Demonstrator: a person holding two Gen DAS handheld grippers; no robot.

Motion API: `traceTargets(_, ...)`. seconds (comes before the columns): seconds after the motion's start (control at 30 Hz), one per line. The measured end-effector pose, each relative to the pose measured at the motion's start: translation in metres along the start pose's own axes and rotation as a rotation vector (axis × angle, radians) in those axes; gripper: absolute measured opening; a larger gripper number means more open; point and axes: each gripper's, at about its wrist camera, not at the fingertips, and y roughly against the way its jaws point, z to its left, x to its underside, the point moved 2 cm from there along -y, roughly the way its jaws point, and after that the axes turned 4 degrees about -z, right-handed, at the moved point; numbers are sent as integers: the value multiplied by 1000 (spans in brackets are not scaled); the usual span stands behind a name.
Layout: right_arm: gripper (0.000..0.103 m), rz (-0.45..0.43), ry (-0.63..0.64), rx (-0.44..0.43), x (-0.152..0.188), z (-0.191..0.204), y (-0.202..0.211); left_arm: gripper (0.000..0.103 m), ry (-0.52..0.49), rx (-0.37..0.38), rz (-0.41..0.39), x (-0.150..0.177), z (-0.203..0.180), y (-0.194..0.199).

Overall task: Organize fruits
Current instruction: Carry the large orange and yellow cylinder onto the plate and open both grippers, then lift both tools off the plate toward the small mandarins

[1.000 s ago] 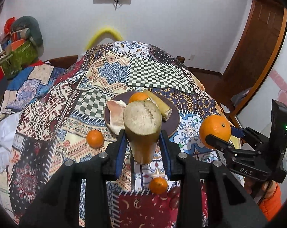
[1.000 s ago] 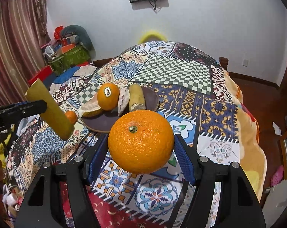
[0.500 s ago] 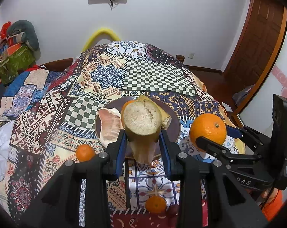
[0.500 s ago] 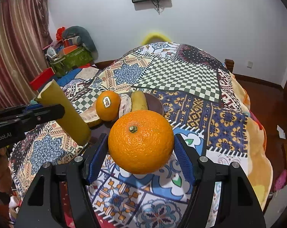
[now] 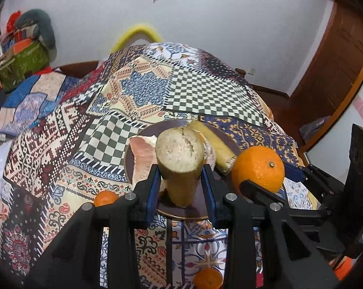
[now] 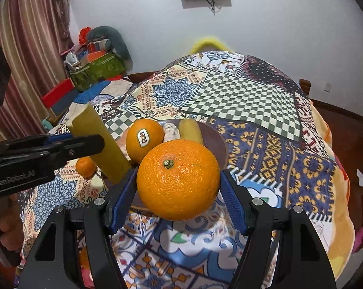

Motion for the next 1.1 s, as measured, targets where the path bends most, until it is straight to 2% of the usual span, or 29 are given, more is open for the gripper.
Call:
traceTargets(0.13, 66, 7, 22, -7, -3, 5, -10, 34, 27, 20, 0, -4, 6, -5)
traceTargets(0.27, 66, 15, 39, -10, -5, 8, -18, 35, 22, -1, -6, -11, 8, -15)
traceTargets(0.47, 66, 25, 52, -11, -3, 7, -25, 36, 81, 11, 12, -18, 22, -33)
traceTargets(0.7, 66, 25, 73, -21, -1, 13, -29, 39, 52, -23, 23, -13, 19, -41)
traceTargets(0.87, 66, 41, 86, -31, 2, 16, -33, 40, 63, -18, 38, -11, 22, -42)
traceTargets(1.0, 66, 81, 56, -76, 5, 14, -40, 40, 56, -22, 54, -7, 22, -40)
traceTargets(1.1, 66, 85, 64, -65, 5, 17, -40, 40, 34, -25, 49, -6, 19, -35)
